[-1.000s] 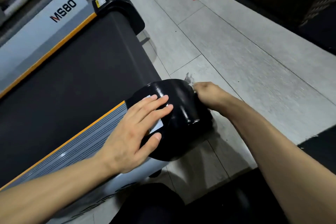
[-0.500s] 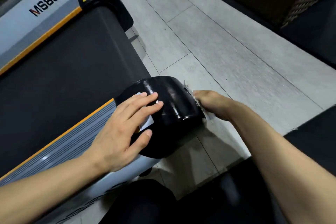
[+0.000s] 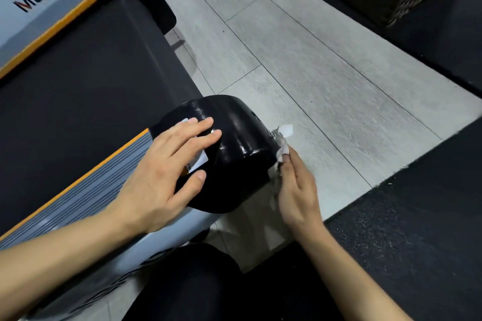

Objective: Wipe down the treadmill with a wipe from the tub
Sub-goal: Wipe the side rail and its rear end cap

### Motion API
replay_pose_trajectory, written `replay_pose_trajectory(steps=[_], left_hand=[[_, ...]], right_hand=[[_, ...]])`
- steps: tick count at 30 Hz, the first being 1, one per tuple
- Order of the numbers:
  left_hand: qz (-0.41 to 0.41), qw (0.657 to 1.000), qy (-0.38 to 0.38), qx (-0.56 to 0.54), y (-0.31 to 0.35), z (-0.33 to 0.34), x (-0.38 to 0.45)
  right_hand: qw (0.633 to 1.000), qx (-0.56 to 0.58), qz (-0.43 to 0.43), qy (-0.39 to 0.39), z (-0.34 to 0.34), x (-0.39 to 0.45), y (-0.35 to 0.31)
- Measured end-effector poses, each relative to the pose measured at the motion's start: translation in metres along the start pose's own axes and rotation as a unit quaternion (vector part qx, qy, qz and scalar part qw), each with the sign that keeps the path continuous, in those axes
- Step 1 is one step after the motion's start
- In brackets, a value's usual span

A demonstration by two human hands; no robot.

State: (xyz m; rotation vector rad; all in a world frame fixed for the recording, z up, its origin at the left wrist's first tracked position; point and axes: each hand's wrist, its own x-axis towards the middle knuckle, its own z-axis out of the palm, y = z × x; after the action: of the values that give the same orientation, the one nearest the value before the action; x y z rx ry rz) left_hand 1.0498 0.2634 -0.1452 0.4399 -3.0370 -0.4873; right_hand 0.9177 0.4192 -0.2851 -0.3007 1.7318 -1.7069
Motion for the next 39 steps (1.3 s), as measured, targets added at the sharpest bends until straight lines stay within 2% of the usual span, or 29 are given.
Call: replay_pose_trajectory(steps=[2,4,6,8,10,12,13,16,17,20,21,22,24,25,26,28,29,30,33,34,35,38,39], left_hand=[[0.002,1.0,0.001,0.001,0.0,0.0,-0.001],[0.007,1.0,0.003,0.004,-0.001,0.001,-0.001],[0.011,1.0,0.006,0.011,-0.003,0.002,0.0],[0.012,1.0,0.007,0.011,-0.003,0.002,0.0],[0.008,1.0,0.006,0.002,-0.002,0.002,0.0],[-0.007,1.0,0.015,-0.016,-0.001,0.001,-0.002],[-0.023,0.999,0.028,-0.027,0.0,0.0,-0.003],[-0.08,0.992,0.091,-0.019,0.0,0.001,-0.004],[-0.104,0.99,0.099,-0.012,-0.001,0.002,-0.004],[-0.152,0.983,0.1,0.002,-0.002,0.004,-0.004],[-0.152,0.983,0.1,0.001,-0.002,0.005,-0.004],[-0.145,0.984,0.101,-0.004,-0.001,0.005,-0.004],[-0.132,0.985,0.108,-0.019,-0.002,0.005,-0.002],[-0.131,0.985,0.112,-0.024,-0.002,0.005,-0.001],[-0.133,0.984,0.114,-0.027,-0.003,0.005,-0.001],[-0.141,0.983,0.116,-0.027,-0.003,0.007,-0.003],[-0.146,0.982,0.117,-0.026,-0.004,0.007,-0.004],[-0.147,0.982,0.115,-0.026,-0.004,0.007,-0.005],[-0.136,0.984,0.114,-0.03,-0.005,0.007,-0.003],[-0.135,0.984,0.114,-0.03,-0.005,0.007,-0.003],[-0.136,0.984,0.113,-0.029,-0.005,0.007,-0.004],[-0.144,0.983,0.114,-0.03,-0.002,0.006,-0.005],[-0.146,0.982,0.113,-0.03,0.0,0.006,-0.005]], right_hand=[[0.994,-0.026,-0.105,0.006,0.009,-0.016,-0.013],[0.961,-0.126,-0.245,-0.003,0.017,-0.021,-0.032],[0.926,-0.192,-0.324,-0.039,0.022,-0.017,-0.048],[0.907,-0.269,-0.315,-0.076,0.019,0.002,-0.059],[0.896,-0.366,-0.231,-0.1,0.009,0.024,-0.07],[0.897,-0.381,-0.186,-0.125,0.006,0.032,-0.08],[0.897,-0.366,-0.203,-0.146,0.01,0.028,-0.086],[0.855,-0.372,-0.291,-0.215,0.023,0.017,-0.098],[0.852,-0.381,-0.283,-0.221,0.024,0.024,-0.103],[0.887,-0.378,-0.146,-0.221,0.028,0.053,-0.114],[0.887,-0.374,-0.147,-0.227,0.032,0.052,-0.117],[0.87,-0.384,-0.195,-0.237,0.039,0.045,-0.119],[0.809,-0.421,-0.305,-0.273,0.048,0.031,-0.111],[0.8,-0.418,-0.326,-0.282,0.049,0.033,-0.108],[0.817,-0.404,-0.31,-0.271,0.047,0.038,-0.108],[0.882,-0.362,-0.205,-0.223,0.039,0.053,-0.111],[0.895,-0.358,-0.164,-0.209,0.035,0.057,-0.11],[0.894,-0.363,-0.166,-0.205,0.033,0.049,-0.109],[0.833,-0.414,-0.311,-0.194,0.035,0.006,-0.097],[0.826,-0.415,-0.339,-0.177,0.033,-0.004,-0.088],[0.837,-0.395,-0.349,-0.149,0.031,-0.007,-0.078],[0.901,-0.279,-0.327,-0.052,0.026,-0.01,-0.057],[0.91,-0.256,-0.324,-0.027,0.024,-0.01,-0.051]])
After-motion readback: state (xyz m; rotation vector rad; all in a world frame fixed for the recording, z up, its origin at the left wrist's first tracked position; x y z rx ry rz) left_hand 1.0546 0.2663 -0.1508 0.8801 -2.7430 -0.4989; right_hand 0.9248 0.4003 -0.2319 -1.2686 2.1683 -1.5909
